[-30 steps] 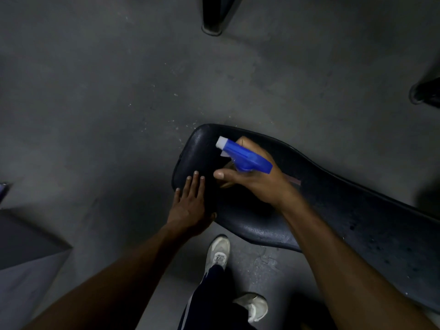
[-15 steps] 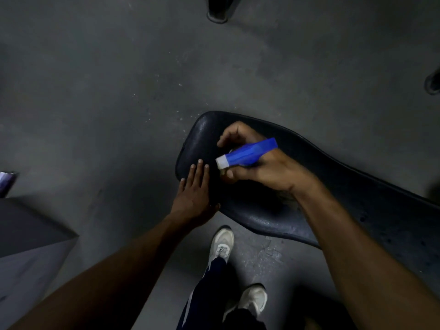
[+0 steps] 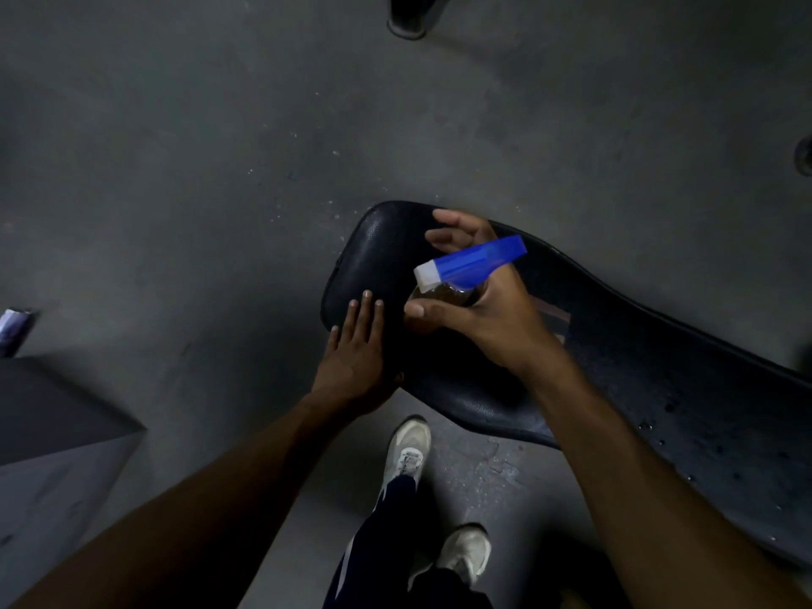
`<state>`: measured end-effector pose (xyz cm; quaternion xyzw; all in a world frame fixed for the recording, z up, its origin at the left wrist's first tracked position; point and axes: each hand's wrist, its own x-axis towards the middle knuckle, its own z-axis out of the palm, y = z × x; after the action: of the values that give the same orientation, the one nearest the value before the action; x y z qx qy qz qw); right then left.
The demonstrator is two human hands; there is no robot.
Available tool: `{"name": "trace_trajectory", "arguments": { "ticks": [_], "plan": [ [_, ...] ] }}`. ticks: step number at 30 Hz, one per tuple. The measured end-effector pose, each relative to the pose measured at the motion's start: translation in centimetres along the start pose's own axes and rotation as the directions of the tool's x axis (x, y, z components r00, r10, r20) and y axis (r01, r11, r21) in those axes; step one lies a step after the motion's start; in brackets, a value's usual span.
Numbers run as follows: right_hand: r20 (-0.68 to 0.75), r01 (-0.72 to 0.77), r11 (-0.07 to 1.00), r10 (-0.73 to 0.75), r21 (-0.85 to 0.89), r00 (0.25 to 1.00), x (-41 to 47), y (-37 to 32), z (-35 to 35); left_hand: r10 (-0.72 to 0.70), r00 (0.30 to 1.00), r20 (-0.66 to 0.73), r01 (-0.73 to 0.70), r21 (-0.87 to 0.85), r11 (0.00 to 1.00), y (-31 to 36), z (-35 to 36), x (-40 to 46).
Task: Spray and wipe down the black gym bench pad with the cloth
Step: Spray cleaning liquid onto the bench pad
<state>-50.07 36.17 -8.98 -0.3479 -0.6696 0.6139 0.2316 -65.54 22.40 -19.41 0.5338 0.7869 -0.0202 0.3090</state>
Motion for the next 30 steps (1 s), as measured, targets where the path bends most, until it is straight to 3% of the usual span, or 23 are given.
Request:
{"name": "trace_trajectory", "arguments": {
  "ticks": [13,18,20,23,27,30],
  "plan": [
    [-0.011,-0.096,0.995,0.096,-0.008,0.995,-2.9,2.5,-1.6,-0.001,1.000,-0.029,0.002,0.014,1.000,0.2,0.1,-0.3],
    [-0.093,-0.253,0.967,0.250,-0.026,0.964,-5.6,6.1,-3.3,-0.016,0.999,-0.030,0.016,-0.001,1.000,0.6,0.5,-1.1],
    [-0.198,-0.294,0.947,0.266,-0.132,0.943,-6.6,7.6,-4.0,-0.021,0.999,-0.040,0.021,-0.016,1.000,1.0,1.1,-1.8],
    [-0.353,-0.340,0.818,0.182,-0.464,0.918,-7.6,9.6,-4.8,-0.030,0.999,-0.034,0.029,-0.035,0.999,1.6,1.9,-3.2],
    [-0.200,-0.341,0.534,0.305,-0.774,0.931,-8.7,11.9,-5.0,-0.029,1.000,-0.004,0.029,-0.030,0.999,2.8,3.0,-5.3],
    [-0.166,-0.322,0.472,0.343,-0.820,0.925,-9.5,12.6,-4.9,-0.012,1.000,0.008,0.012,-0.012,1.000,4.0,3.9,-6.8]
  ]
}}
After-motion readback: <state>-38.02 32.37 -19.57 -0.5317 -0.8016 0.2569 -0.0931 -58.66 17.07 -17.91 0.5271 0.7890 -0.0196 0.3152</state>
